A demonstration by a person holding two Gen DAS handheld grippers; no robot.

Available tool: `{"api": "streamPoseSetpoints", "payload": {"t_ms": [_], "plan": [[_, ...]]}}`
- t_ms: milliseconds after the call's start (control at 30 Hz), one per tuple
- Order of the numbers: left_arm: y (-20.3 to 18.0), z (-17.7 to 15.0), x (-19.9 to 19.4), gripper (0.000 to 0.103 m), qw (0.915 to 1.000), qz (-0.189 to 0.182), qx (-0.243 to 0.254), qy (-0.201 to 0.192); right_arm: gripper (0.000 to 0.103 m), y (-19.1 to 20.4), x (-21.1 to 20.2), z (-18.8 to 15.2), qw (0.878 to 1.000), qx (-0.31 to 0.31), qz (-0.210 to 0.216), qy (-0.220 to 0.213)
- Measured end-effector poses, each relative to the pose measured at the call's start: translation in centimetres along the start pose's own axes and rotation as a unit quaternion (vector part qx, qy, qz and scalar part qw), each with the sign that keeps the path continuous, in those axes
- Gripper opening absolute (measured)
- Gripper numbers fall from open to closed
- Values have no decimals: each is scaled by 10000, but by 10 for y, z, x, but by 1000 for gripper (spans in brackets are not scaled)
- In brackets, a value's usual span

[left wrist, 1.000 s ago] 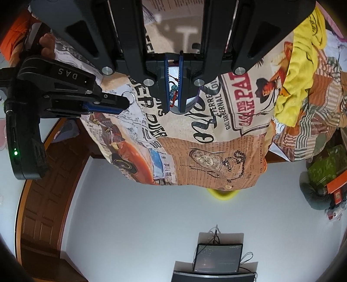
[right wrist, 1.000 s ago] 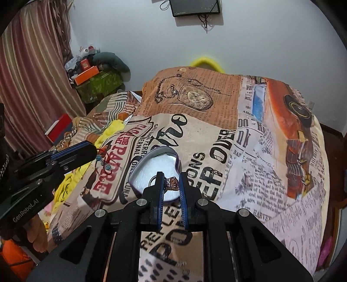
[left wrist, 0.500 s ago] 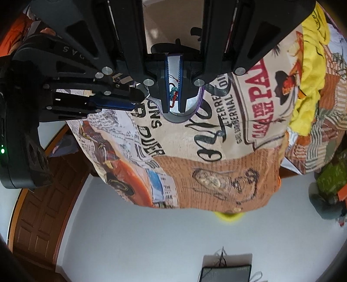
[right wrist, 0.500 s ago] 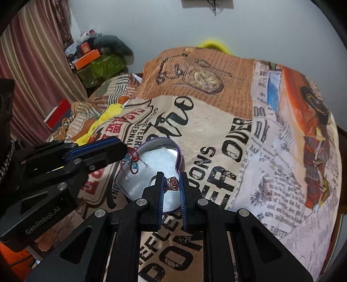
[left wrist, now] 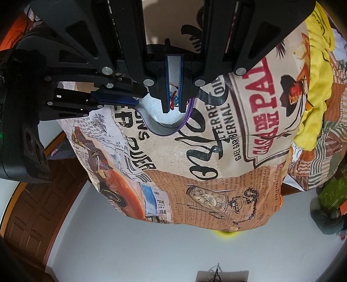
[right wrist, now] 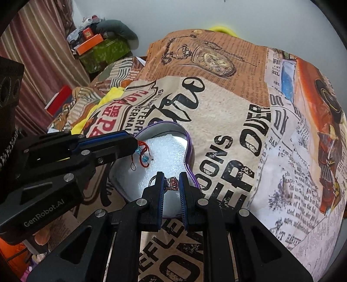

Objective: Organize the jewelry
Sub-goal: 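Carry the earring and ring in both grippers over the heart tin, then open both grippers to drop the earring and ring into the tin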

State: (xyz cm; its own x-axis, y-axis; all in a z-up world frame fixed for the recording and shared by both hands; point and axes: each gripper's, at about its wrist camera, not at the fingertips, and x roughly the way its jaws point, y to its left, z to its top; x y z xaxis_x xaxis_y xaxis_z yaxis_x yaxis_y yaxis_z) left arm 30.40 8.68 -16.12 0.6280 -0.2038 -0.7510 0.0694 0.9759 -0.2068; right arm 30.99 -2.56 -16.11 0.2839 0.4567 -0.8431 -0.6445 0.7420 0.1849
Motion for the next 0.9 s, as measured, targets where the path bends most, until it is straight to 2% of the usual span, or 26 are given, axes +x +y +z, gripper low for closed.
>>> {"api": "streamPoseSetpoints", "payload": {"t_ms": [233,467,567,733,900], "plan": [[-1,-3,-4,5,9999,73,114,34,12,5,3,1,9998,-130,-130,42],[5,-3,-15,7,9999,138,-2,34,14,10,-3,3,9996,-211,-162,53],[6,-4,-25,12,9998,221,3,0,19,12,-13,4,9995,-226,-220,-52],[2,-9,-43,26,9993,343,81,-79,32,15,-36,0,9988,-191,-347,-291],[-7,-17,-64,33,9991,380,144,-145,33,18,-57,-10,9975,-190,-511,-451]]}}
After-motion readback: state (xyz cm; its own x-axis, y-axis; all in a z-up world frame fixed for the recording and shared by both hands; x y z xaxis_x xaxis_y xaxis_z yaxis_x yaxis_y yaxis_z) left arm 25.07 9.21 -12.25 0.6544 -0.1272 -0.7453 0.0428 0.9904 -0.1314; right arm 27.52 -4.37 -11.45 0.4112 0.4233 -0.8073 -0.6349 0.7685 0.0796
